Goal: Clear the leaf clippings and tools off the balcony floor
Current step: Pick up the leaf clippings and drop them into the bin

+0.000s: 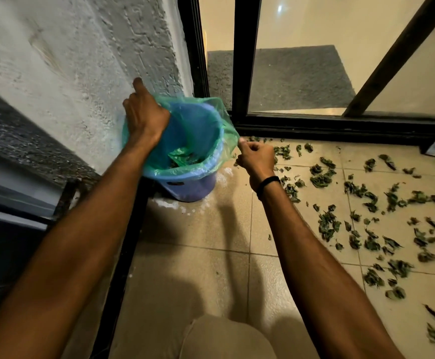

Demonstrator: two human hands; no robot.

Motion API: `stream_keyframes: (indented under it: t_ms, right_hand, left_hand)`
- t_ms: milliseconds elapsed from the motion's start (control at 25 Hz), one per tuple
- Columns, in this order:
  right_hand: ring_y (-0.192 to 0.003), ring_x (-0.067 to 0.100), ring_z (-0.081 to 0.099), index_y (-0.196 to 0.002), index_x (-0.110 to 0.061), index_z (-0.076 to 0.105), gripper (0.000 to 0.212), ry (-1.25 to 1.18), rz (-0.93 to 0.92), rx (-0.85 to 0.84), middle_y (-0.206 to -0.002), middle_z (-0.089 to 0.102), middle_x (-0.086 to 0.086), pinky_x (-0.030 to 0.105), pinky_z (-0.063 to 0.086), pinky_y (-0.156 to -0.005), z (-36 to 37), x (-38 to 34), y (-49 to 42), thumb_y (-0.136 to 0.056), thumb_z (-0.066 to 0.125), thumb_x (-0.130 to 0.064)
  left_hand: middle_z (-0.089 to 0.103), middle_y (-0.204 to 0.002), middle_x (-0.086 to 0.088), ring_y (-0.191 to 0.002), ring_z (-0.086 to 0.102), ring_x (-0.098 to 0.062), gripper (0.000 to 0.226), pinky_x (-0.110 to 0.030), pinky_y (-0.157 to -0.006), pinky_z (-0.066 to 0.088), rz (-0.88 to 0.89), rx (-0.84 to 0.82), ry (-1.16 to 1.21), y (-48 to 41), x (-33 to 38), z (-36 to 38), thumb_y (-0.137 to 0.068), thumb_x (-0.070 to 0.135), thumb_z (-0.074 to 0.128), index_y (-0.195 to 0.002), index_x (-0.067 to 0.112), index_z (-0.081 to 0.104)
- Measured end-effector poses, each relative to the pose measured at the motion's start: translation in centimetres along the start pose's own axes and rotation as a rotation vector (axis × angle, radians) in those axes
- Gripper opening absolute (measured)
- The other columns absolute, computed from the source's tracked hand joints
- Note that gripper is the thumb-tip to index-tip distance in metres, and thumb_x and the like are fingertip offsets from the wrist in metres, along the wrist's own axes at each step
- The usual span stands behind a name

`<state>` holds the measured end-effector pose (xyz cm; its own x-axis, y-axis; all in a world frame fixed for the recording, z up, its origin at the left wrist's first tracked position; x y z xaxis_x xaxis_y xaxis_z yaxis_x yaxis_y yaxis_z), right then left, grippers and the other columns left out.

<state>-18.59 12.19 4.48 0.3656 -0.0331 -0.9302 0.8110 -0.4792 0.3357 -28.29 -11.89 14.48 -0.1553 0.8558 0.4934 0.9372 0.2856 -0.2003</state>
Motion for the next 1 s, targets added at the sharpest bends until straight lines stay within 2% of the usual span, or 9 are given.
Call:
stream_keyframes:
  t_ms: [120, 240, 400, 520, 600, 720, 880, 920, 1000]
  right_hand:
    - [-0.059, 0.012, 0.063, -0.078, -0.007, 0.072, 0.028, -0.031, -0.002, 0.036, -0.070, 0.069, 0.003, 0.035, 0.061, -0.066, -1.5, 1.5, 0.4, -0.092, 0.064, -0.029]
    - [-0.064, 0.013, 0.065, -0.080, -0.009, 0.071, 0.018, -0.003, 0.060, 0.083, -0.074, 0.068, 0.002, 0.036, 0.061, -0.069, -4.2, 4.8, -0.2, -0.092, 0.063, -0.021]
    - [-0.081, 0.024, 0.071, -0.074, -0.020, 0.068, 0.014, 0.167, 0.166, 0.194, -0.083, 0.074, 0.005, 0.043, 0.060, -0.077, -8.0, 9.2, -1.6, -0.088, 0.066, -0.019]
    - [-0.083, 0.023, 0.071, -0.073, -0.022, 0.070, 0.010, 0.336, 0.237, 0.206, -0.084, 0.075, 0.003, 0.042, 0.059, -0.081, -10.9, 12.8, -1.7, -0.081, 0.070, -0.017]
    - [-0.089, 0.023, 0.070, -0.084, -0.019, 0.075, 0.005, 0.450, 0.245, 0.207, -0.090, 0.075, 0.004, 0.040, 0.057, -0.087, -12.6, 14.8, -0.6, -0.080, 0.074, -0.017]
    - [-0.102, 0.023, 0.066, -0.107, -0.014, 0.073, 0.022, 0.556, 0.196, 0.223, -0.106, 0.073, 0.007, 0.025, 0.048, -0.089, -13.1, 16.4, 1.2, -0.086, 0.072, -0.018]
    - [-0.095, 0.012, 0.055, -0.129, -0.024, 0.058, 0.053, 0.529, 0.108, 0.148, -0.120, 0.055, 0.002, 0.022, 0.044, -0.089, -10.7, 16.8, 1.8, -0.080, 0.079, -0.031]
    - [-0.094, 0.010, 0.048, -0.131, -0.026, 0.056, 0.056, 0.537, 0.083, 0.116, -0.120, 0.047, 0.000, 0.022, 0.043, -0.091, -9.9, 16.8, 1.7, -0.081, 0.078, -0.031]
    - [-0.096, 0.013, 0.051, -0.124, -0.022, 0.062, 0.039, 0.640, 0.019, 0.091, -0.119, 0.046, 0.004, 0.021, 0.042, -0.089, -9.0, 16.8, 1.5, -0.086, 0.073, -0.025]
  left_hand:
    - [0.067, -0.113, -0.011, -0.109, 0.059, -0.034, 0.046, -0.040, -0.096, 0.041, 0.201, 0.205, 0.201, 4.2, 3.1, -1.4, -0.089, 0.016, 0.052, -0.134, 0.010, 0.053]
    - [0.067, -0.097, -0.006, -0.089, 0.060, -0.024, 0.020, -0.032, -0.081, 0.045, 0.458, 0.321, 0.380, 12.2, 6.2, -1.2, -0.095, 0.017, 0.057, -0.112, 0.011, 0.064]
    - [0.066, -0.093, -0.005, -0.080, 0.058, -0.019, 0.018, -0.029, -0.075, 0.046, 0.691, -0.042, 0.383, 21.1, 6.0, 6.2, -0.094, 0.014, 0.060, -0.111, 0.008, 0.064]
    - [0.067, -0.098, -0.005, -0.086, 0.062, -0.022, 0.024, -0.034, -0.080, 0.051, 0.563, -0.337, 0.310, 23.3, 2.5, 12.5, -0.093, 0.015, 0.058, -0.117, 0.012, 0.062]
    - [0.067, -0.104, -0.009, -0.093, 0.063, -0.025, 0.029, -0.035, -0.084, 0.051, 0.437, -0.463, 0.245, 24.0, 0.2, 15.3, -0.093, 0.014, 0.057, -0.122, 0.013, 0.062]
    - [0.065, -0.114, -0.013, -0.102, 0.062, -0.029, 0.034, -0.035, -0.087, 0.047, 0.327, -0.544, 0.167, 24.6, -2.0, 17.5, -0.095, 0.013, 0.057, -0.128, 0.011, 0.060]
    - [0.058, -0.119, -0.014, -0.104, 0.059, -0.029, 0.049, -0.037, -0.087, 0.049, 0.349, -0.622, 0.124, 25.4, -1.2, 19.7, -0.092, 0.004, 0.055, -0.140, 0.013, 0.052]
    - [0.056, -0.119, -0.013, -0.104, 0.058, -0.028, 0.055, -0.037, -0.085, 0.050, 0.355, -0.637, 0.108, 25.4, -0.6, 20.2, -0.090, 0.000, 0.055, -0.143, 0.015, 0.048]
    - [0.050, -0.123, -0.011, -0.106, 0.053, -0.027, 0.069, -0.035, -0.083, 0.049, 0.381, -0.658, 0.074, 25.3, 1.0, 21.0, -0.085, -0.006, 0.054, -0.148, 0.020, 0.041]
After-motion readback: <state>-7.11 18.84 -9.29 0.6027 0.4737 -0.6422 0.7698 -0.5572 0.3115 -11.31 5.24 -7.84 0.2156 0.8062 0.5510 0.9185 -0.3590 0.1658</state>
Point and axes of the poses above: each hand's wrist, its own y-axis away from the middle knuckle, its own z-axis out of the palm, x = y × z, the point moved 4 cm from there along -y, towards the middle knuckle
